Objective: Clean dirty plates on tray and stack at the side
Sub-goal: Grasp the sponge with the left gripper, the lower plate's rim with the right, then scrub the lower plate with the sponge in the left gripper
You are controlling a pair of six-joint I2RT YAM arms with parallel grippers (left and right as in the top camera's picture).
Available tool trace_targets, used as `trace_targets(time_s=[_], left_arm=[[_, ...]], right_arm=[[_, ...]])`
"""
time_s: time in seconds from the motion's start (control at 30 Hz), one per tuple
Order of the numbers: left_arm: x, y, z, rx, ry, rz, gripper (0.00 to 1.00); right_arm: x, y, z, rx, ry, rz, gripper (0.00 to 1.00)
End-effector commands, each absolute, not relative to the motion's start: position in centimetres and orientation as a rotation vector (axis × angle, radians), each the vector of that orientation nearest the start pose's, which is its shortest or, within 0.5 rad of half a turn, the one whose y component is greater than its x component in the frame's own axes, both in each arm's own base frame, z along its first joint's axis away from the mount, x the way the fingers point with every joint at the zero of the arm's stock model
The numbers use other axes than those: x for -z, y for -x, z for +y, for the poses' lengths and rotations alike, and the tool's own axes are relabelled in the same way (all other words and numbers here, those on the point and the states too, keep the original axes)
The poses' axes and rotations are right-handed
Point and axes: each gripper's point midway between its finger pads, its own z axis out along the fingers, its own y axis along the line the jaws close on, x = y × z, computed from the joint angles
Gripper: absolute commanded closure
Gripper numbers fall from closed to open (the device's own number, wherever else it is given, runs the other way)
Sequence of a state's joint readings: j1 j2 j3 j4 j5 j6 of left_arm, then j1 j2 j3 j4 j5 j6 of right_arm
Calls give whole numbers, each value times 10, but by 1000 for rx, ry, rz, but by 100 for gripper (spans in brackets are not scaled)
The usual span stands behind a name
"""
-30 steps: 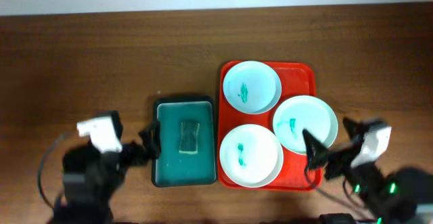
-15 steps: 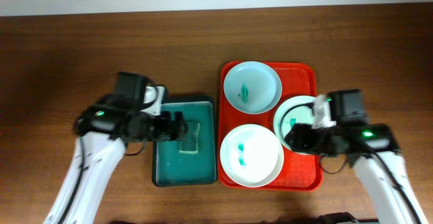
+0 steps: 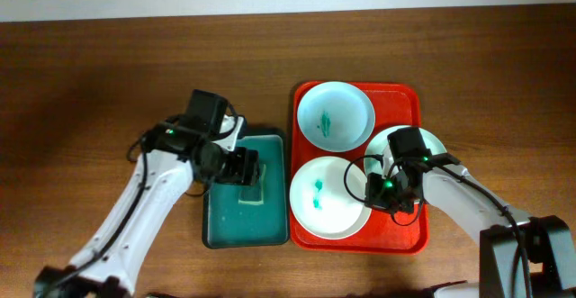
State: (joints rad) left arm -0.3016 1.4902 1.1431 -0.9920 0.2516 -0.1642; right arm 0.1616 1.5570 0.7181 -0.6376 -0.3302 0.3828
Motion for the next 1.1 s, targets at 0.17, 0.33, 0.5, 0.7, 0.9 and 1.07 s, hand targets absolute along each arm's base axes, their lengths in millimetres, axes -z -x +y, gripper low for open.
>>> trace_targets(time_s=[0.17, 0.33, 0.5, 0.7, 0.9, 1.07], left_arm=[[2, -255, -139, 214, -115, 3342, 56], [-4, -258, -140, 209, -108, 3365, 100], [-26, -286, -138, 124, -205, 3284, 41], [19, -312, -140, 95, -208, 3190, 100], [-12, -292, -139, 92, -204, 3325, 38], [7, -285, -136, 93, -203, 3321, 87]], right_arm=[[15, -231, 79, -373, -393, 3108, 95], [15, -231, 79, -374, -394, 3108, 95], [15, -231, 79, -374, -393, 3108, 95], [15, -231, 79, -374, -394, 3108, 94], [15, -231, 79, -374, -393, 3108, 94], [15, -229, 79, -371, -395, 3115, 74]])
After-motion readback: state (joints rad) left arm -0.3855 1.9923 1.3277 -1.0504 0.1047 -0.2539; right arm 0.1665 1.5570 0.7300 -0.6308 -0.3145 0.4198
